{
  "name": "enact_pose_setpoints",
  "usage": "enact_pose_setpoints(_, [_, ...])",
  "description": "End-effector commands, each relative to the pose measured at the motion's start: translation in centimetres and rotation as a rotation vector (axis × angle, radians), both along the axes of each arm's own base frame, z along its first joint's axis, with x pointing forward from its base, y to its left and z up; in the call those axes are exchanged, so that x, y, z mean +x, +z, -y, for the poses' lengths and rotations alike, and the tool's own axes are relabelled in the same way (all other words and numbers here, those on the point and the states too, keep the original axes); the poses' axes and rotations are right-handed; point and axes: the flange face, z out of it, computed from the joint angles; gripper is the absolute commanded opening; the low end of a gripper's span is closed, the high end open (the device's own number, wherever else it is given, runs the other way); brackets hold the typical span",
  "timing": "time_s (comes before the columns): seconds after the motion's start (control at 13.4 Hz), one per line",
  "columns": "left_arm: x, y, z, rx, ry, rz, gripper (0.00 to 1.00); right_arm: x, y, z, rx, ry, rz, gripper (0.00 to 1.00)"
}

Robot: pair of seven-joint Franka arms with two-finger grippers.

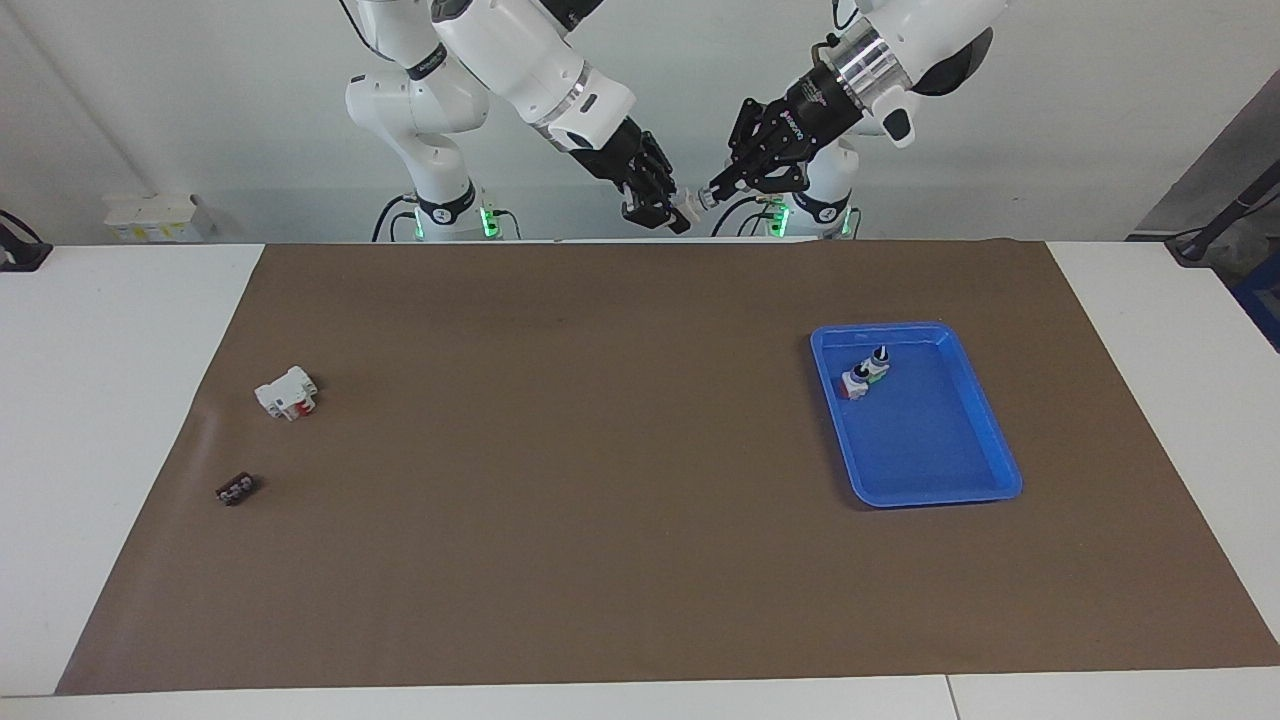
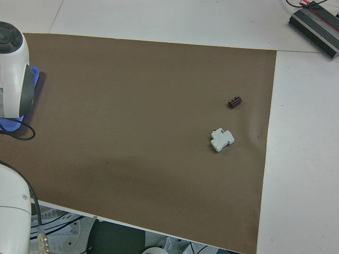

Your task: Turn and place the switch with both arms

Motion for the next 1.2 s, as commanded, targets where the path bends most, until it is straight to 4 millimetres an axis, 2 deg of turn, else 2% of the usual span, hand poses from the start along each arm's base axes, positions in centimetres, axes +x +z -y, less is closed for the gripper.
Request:
enact_pose_setpoints(0.0, [0.6, 0.7, 0.7, -0.004, 0.063, 0.016, 0.0, -1.0, 0.0, -1.6, 0.014, -0.042, -0.06, 1.0])
enact_pose_setpoints(0.22, [0.8, 0.9, 0.2, -0.004, 0.068, 0.025, 0.0, -0.8, 0.0, -1.4, 0.013, -0.044, -0.059, 1.0])
enact_pose_setpoints(0.52, [1.1, 0.2, -0.9, 0.019, 0.076, 0.03, 0.0, 0.1, 0.2, 0.3, 0.013, -0.073, -0.06, 1.0])
enact_pose_setpoints(0.9, [1.0, -2.1, -2.3, 0.16, 0.053, 0.063, 0.0, 1.8, 2.9, 5.7, 0.025, -0.17, -0.028, 1.0])
enact_pose_setpoints(1.12, [1.7, -5.5, -4.7, 0.252, -0.007, 0.092, 0.0, 2.9, 3.1, 9.3, -0.038, -0.219, 0.003, 1.0])
